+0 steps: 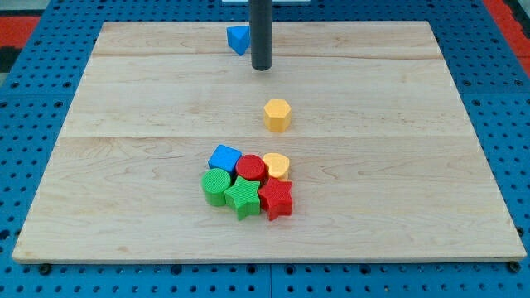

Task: Push the yellow hexagon towards the group of the blocks

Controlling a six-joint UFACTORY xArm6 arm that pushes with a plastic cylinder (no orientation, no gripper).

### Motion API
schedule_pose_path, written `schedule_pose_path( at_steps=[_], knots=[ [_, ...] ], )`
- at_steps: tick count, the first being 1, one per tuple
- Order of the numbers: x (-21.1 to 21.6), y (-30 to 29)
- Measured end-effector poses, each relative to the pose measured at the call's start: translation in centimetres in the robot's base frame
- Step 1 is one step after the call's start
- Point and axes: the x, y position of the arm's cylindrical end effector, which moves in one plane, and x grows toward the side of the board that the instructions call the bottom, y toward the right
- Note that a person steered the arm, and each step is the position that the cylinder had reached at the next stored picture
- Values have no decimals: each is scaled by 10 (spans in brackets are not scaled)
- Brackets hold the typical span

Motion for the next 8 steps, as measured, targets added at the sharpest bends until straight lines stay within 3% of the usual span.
schedule_pose_path(
  at_steps=[1, 3, 8],
  knots=[
    [0, 49],
    [-3, 88],
    [-12, 99]
  ],
)
